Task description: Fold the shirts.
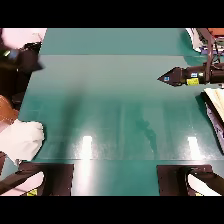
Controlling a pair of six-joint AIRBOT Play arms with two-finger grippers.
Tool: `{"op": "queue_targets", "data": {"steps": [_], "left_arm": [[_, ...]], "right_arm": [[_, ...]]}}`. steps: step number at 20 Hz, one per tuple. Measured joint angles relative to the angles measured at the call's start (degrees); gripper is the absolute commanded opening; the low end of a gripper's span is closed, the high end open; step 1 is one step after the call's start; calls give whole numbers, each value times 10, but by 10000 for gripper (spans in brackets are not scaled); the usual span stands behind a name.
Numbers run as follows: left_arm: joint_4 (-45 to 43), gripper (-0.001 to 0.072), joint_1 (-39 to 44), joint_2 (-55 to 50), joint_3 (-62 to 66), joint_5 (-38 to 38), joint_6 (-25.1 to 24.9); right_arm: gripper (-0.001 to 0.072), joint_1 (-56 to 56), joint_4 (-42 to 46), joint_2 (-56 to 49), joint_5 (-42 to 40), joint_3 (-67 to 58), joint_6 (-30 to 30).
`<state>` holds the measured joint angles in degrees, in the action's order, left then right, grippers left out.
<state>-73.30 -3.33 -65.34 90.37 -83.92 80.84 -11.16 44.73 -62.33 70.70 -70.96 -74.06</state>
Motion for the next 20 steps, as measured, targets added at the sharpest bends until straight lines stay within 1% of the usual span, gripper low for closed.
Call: {"op": "queue_targets", "data": {"steps": [4,5,6,7,8,14,15,16,17,20], "left_arm": [[-59,29,-95,98,-160,-27,3],[-72,61,-111,110,-194,-32,3],[-83,333,-127,119,-230,-33,3],[-94,662,-138,126,-262,-35,6],[-108,665,-148,130,-296,-31,11],[-192,662,-168,141,-453,17,44],[-205,612,-169,142,-469,21,49],[-214,314,-170,142,-482,24,52],[-221,47,-170,142,-491,28,55],[-235,26,-171,142,-505,34,59]], "right_arm": [[18,0,0,0,-4,0,7],[18,0,0,0,-4,0,8],[18,0,0,0,-5,0,9],[18,0,0,0,-5,0,10],[18,0,1,0,-6,0,11],[18,0,3,0,-6,0,12],[18,0,4,0,-6,0,13],[18,0,4,0,-7,0,13],[18,0,4,0,-7,0,13],[18,0,4,0,-7,0,13]]}}
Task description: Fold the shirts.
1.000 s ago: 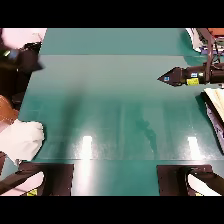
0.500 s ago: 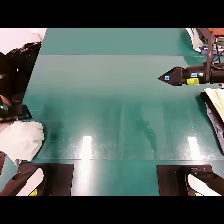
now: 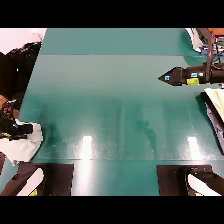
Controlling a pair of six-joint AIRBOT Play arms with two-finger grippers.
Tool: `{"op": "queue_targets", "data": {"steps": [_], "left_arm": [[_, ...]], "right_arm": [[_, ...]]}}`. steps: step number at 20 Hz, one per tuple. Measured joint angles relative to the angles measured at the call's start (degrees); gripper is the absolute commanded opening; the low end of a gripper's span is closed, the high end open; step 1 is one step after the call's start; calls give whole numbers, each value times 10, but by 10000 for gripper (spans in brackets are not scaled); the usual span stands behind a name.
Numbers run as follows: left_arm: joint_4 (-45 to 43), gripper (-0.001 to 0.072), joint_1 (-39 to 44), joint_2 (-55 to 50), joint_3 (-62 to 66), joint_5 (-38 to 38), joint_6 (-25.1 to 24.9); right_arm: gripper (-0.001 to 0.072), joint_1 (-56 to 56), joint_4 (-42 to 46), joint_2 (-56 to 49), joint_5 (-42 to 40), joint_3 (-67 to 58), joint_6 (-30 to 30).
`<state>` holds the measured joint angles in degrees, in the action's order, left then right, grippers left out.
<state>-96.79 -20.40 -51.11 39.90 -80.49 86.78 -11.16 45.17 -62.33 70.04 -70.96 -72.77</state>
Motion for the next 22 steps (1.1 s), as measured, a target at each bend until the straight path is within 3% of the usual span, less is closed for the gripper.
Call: {"op": "queue_targets", "data": {"steps": [4,7,15,22], "left_arm": [[13,24,1,12,36,2,10],[41,24,37,33,152,-12,17],[69,23,295,39,544,-2,91],[91,27,495,-70,619,68,125]], "right_arm": [[18,0,-2,0,-1,-2,0],[18,0,-4,0,-7,-31,0],[18,0,9,0,-78,-184,0],[18,0,69,0,-94,-260,0]]}}
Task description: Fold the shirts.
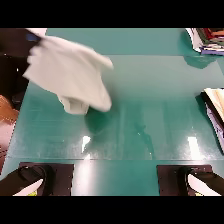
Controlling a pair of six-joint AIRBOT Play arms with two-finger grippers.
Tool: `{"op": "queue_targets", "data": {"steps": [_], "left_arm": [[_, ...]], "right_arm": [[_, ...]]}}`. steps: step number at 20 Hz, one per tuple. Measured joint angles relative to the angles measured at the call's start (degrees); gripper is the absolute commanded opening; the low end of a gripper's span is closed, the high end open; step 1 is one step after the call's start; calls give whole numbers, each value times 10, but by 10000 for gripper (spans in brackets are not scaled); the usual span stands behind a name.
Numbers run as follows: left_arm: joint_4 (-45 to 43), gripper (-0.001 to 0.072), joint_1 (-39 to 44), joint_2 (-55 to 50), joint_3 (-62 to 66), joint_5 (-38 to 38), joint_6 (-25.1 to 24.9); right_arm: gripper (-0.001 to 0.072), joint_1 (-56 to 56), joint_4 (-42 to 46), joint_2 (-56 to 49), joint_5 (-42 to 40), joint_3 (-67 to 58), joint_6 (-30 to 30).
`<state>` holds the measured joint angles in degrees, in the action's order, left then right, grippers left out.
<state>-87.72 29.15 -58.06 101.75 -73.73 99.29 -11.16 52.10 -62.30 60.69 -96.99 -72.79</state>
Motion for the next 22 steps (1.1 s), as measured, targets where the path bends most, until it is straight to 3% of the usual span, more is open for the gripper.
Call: {"op": "queue_targets", "data": {"steps": [2,3,4,5,8,12,16,22], "left_arm": [[27,29,54,-57,4,14,0],[46,104,79,-88,5,18,-5],[68,416,102,-118,6,22,-13],[90,571,120,-145,6,24,-21],[133,568,158,-213,6,23,-46],[105,568,133,-242,17,-1,-71],[54,569,15,-244,12,-82,-82],[82,569,-180,-218,-119,-128,-120]], "right_arm": [[18,0,9,0,5,-5,0],[18,0,12,0,9,-7,0],[18,0,14,0,10,-9,0],[17,0,16,0,12,-9,0],[18,0,19,0,17,-10,0],[18,0,21,0,21,-11,0],[18,0,21,0,26,-11,0],[18,0,22,0,32,-11,0]]}}
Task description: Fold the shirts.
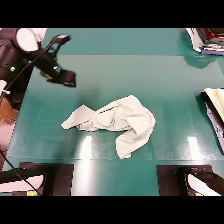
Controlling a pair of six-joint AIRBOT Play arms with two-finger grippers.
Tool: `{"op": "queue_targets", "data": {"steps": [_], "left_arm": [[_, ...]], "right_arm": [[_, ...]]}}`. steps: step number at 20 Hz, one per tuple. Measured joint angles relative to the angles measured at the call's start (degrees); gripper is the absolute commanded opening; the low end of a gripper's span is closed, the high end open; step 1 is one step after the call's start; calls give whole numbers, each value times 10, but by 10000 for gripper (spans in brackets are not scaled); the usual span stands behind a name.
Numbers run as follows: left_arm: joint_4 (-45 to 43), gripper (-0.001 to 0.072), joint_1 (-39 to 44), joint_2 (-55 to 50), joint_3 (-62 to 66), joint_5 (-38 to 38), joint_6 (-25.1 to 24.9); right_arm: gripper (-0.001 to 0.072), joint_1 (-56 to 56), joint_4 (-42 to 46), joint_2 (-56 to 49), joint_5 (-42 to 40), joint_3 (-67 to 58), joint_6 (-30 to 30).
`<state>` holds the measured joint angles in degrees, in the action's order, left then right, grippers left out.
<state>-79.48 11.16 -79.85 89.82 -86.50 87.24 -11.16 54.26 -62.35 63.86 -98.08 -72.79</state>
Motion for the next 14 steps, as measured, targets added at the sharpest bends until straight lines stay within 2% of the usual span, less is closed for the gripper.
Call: {"op": "queue_targets", "data": {"steps": [4,8,14], "left_arm": [[47,569,-97,15,-142,17,-45],[76,569,-160,19,-272,60,-92],[161,552,-183,21,-394,118,-172]], "right_arm": [[18,0,0,-1,6,0,0],[18,0,0,-1,10,0,0],[18,0,0,-1,12,0,0]]}}
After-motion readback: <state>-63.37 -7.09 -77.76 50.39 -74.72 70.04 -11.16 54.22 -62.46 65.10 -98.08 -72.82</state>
